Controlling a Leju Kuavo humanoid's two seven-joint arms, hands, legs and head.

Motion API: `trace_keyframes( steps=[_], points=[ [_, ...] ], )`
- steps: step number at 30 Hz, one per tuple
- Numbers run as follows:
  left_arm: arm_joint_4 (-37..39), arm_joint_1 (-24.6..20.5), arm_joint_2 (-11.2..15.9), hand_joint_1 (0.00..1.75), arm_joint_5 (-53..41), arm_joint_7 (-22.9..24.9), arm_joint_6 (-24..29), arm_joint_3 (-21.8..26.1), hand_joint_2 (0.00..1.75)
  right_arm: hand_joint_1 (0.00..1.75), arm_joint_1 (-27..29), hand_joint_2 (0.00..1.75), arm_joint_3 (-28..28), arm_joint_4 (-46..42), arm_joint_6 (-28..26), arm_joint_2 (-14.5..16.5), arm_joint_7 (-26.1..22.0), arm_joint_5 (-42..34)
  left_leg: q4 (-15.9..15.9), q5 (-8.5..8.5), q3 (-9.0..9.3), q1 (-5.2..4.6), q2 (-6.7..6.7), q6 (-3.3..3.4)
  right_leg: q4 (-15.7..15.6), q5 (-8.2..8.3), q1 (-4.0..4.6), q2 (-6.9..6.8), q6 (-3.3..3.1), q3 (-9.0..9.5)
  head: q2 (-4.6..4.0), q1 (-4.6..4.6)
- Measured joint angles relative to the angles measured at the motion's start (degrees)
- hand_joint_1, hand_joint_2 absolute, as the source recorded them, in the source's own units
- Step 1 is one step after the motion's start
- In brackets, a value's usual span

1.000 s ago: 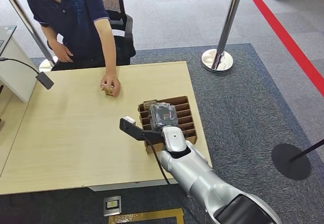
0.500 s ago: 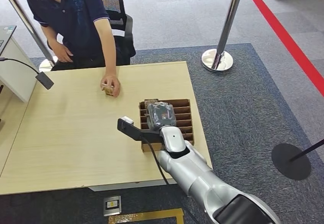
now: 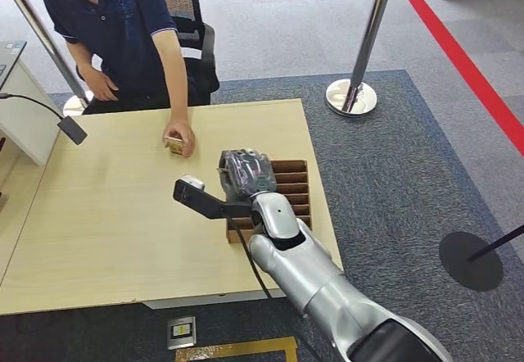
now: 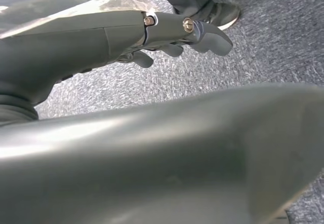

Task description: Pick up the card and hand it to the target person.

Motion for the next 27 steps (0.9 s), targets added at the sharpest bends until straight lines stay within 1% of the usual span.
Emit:
trace_keyframes(
  steps=[2,7,12,16,19,22,27],
  points=[
    [0.0,0.0,-0.03,0.0,0.02,-0.19,0.0,0.11,0.0,1.66,0.04,1.75,0.18,-2.87,0.69,-0.25,-0.64,-1.02,0.0,0.0,0.0,0.0,0.0,0.0,0.0,0.0,0.0,0.0,0.0,0.0,0.0,0.0],
    [0.0,-0.06,-0.05,0.0,-0.1,-0.32,-0.01,0.54,0.0,1.68,0.12,1.75,0.95,-9.23,1.58,-1.03,-1.83,-3.24,0.0,0.0,-0.01,0.0,0.0,0.0,0.0,0.0,0.0,0.0,0.0,0.0,0.0,0.0],
    [0.0,-0.29,-0.05,0.0,-0.53,-0.29,-0.07,0.75,0.0,1.71,0.1,1.75,1.56,-12.78,1.74,-1.28,-2.72,-4.45,0.0,0.0,-0.01,0.0,0.0,0.0,0.0,0.0,0.0,0.0,0.0,0.0,0.0,0.0],
    [0.0,-0.51,-0.09,0.0,-0.76,-0.23,-0.14,0.76,0.0,1.75,0.03,1.75,2.55,-12.84,-1.93,-1.22,-3.34,-2.84,0.0,0.0,-0.01,0.0,0.0,0.0,0.0,0.0,0.0,0.0,0.0,0.0,0.0,0.0],
    [0.0,-0.6,-0.14,0.0,-0.9,-0.23,-0.16,0.76,0.0,1.71,-0.13,1.75,3.38,-11.83,-5.61,-1.02,-3.76,-1.22,0.0,0.0,-0.02,0.0,0.0,0.0,0.0,0.0,0.0,0.0,0.0,0.0,0.0,-0.01],
    [0.0,-0.68,-0.22,0.0,-0.98,-0.23,-0.11,0.76,0.0,1.69,-0.66,1.75,4.16,-9.72,-8.25,-0.68,-4.3,-0.29,0.0,0.0,-0.02,0.0,0.0,0.0,0.0,0.0,0.0,0.0,0.0,0.0,0.0,0.0],
    [0.0,-0.81,-0.26,0.0,-1.15,0.01,-0.01,0.76,0.0,1.73,-1.58,1.75,5.0,-5.23,-13.25,0.09,-5.01,1.13,0.0,0.0,-0.02,0.0,0.0,0.0,0.0,0.0,0.0,0.0,0.0,0.0,0.0,0.01]
  ],
)
